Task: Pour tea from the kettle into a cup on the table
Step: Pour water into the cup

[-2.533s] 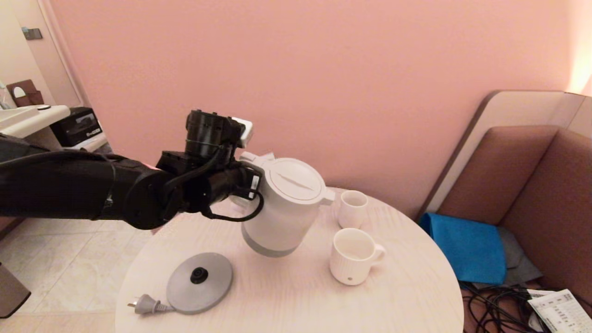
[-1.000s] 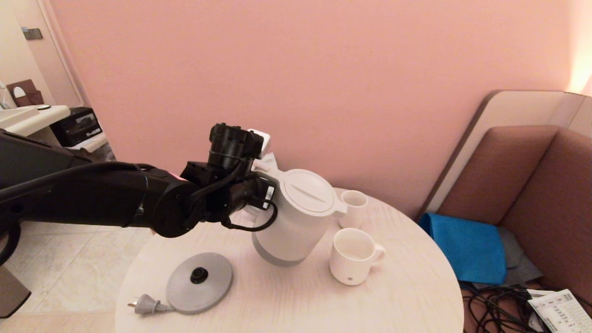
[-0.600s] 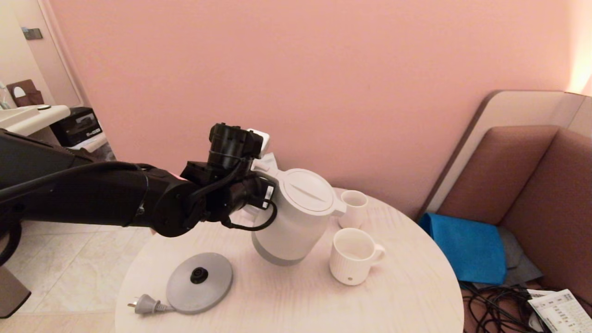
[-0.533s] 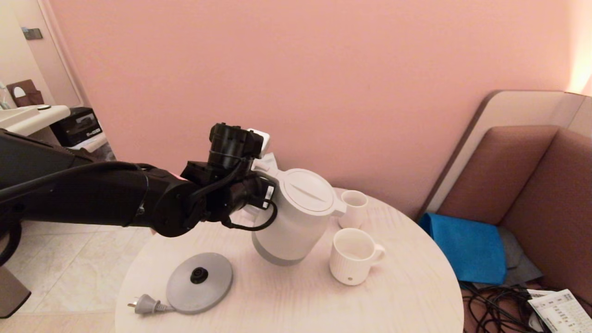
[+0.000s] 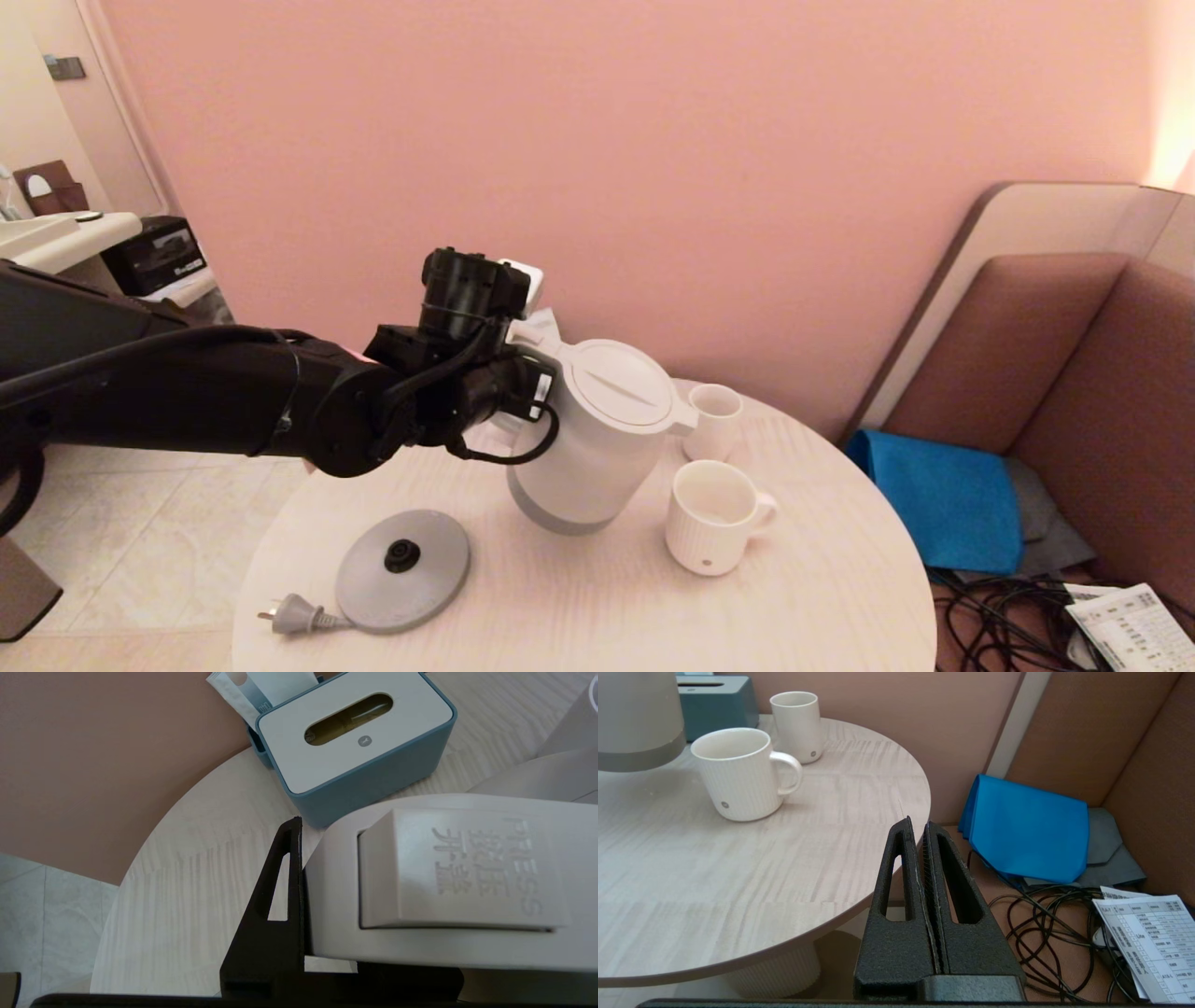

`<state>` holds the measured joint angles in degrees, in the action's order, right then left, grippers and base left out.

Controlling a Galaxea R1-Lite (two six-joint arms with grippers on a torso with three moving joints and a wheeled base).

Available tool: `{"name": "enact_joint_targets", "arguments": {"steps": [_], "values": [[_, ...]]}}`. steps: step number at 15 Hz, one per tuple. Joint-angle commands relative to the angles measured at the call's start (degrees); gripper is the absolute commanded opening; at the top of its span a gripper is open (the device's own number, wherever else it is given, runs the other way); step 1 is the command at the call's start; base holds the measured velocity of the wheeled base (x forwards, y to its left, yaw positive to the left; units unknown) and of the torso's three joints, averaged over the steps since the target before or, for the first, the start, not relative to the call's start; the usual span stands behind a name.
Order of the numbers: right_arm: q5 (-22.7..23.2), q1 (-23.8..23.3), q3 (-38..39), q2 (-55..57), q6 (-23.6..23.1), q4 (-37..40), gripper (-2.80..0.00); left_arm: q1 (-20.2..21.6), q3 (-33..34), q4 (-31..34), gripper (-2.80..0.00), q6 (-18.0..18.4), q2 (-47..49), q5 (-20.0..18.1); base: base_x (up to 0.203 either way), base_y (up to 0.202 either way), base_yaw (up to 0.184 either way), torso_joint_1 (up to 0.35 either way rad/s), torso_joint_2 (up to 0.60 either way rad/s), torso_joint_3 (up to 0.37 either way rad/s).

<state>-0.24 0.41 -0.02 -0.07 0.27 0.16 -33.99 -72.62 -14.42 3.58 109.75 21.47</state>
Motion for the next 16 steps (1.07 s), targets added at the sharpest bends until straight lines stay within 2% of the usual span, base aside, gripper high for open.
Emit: {"name": "enact_joint_targets", "arguments": {"steps": [1,8,16], "values": [[-0.02,0.02,-0.06,0.07,0.00,0.02,-2.80,0.03,-0.07,-0.08,-2.80,0.10,0.17,0.15,0.000,0.000,0.000,0.000,0.00,0.000],[-0.02,0.02,-0.03,0.07,0.00,0.02,-2.80,-0.03,-0.15,0.01,-2.80,0.38,0.20,0.37,0.000,0.000,0.000,0.000,0.00,0.000],[-0.02,0.02,0.02,0.07,0.00,0.02,-2.80,-0.54,-1.35,0.02,-2.80,3.87,0.87,2.43,0.000,0.000,0.000,0.000,0.00,0.000]]}}
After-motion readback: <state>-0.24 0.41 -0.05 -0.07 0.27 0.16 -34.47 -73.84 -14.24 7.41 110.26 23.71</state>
